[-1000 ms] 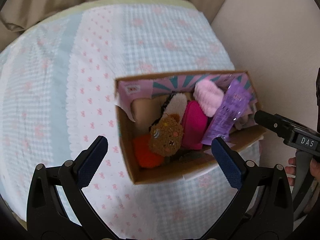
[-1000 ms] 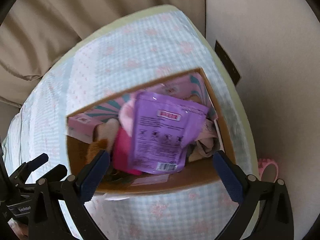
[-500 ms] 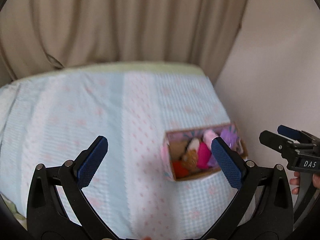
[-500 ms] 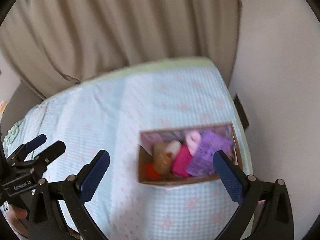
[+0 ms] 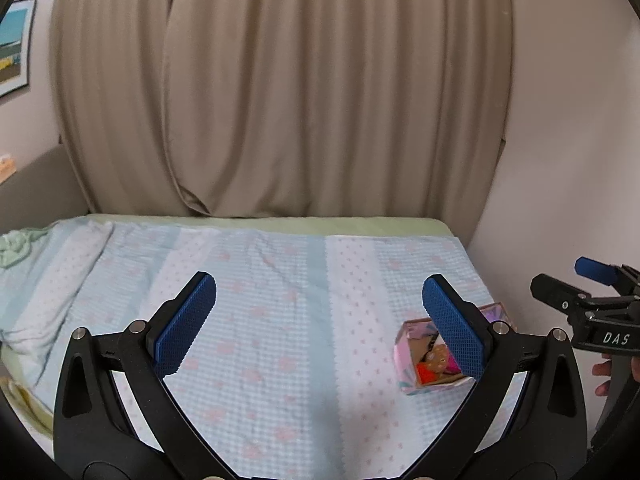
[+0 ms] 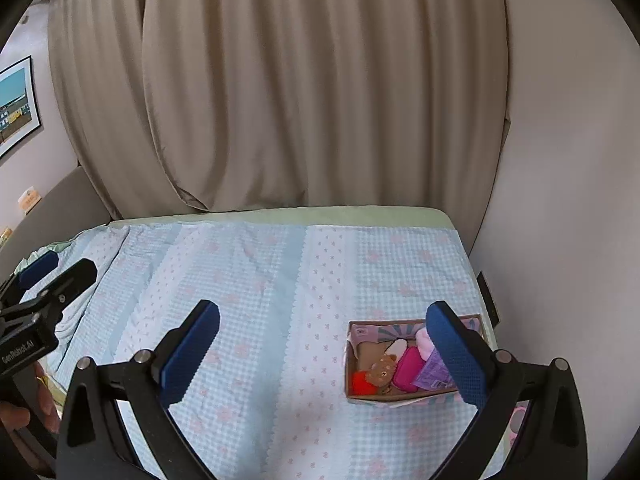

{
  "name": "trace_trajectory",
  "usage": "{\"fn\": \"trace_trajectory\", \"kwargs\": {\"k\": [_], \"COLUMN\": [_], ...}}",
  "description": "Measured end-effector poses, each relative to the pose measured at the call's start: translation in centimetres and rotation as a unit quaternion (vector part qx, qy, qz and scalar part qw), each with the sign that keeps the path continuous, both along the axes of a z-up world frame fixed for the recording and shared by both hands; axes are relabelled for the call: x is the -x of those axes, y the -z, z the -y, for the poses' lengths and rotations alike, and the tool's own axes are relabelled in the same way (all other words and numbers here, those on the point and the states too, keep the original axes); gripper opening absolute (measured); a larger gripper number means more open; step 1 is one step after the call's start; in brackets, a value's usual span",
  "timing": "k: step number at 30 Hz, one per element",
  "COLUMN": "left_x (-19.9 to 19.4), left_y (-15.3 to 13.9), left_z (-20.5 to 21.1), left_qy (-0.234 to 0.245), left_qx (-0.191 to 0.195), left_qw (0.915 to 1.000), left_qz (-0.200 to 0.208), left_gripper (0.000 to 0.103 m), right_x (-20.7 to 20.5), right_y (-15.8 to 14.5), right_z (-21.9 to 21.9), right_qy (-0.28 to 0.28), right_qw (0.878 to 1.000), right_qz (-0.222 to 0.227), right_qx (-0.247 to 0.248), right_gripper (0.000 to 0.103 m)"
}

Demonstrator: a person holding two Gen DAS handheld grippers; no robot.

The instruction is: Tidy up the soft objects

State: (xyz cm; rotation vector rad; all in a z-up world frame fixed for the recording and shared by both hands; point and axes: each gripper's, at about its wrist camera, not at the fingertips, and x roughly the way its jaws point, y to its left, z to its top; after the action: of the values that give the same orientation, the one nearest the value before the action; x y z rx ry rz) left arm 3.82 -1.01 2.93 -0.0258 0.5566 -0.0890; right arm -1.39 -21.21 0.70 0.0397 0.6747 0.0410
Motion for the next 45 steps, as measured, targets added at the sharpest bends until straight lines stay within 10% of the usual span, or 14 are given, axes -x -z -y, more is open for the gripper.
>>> {"fn": "trace_trajectory", "kwargs": {"k": [45], "left_x": [5.0], "left_y": [0.8], "left_z": [-1.4], "left_qy": [0.012], "left_qx": [0.017], "left_qw": [0.9997], "left_qz": [0.013], "left_gripper": [0.103], "right_x": [3.2], "right_y": [0.0], "right_z": [-2.2], "right_qy": [0.023], "right_qw": [0.999], "right_qz": [0.031], "right_qx": [0.034], "right_gripper": [0.103]}}
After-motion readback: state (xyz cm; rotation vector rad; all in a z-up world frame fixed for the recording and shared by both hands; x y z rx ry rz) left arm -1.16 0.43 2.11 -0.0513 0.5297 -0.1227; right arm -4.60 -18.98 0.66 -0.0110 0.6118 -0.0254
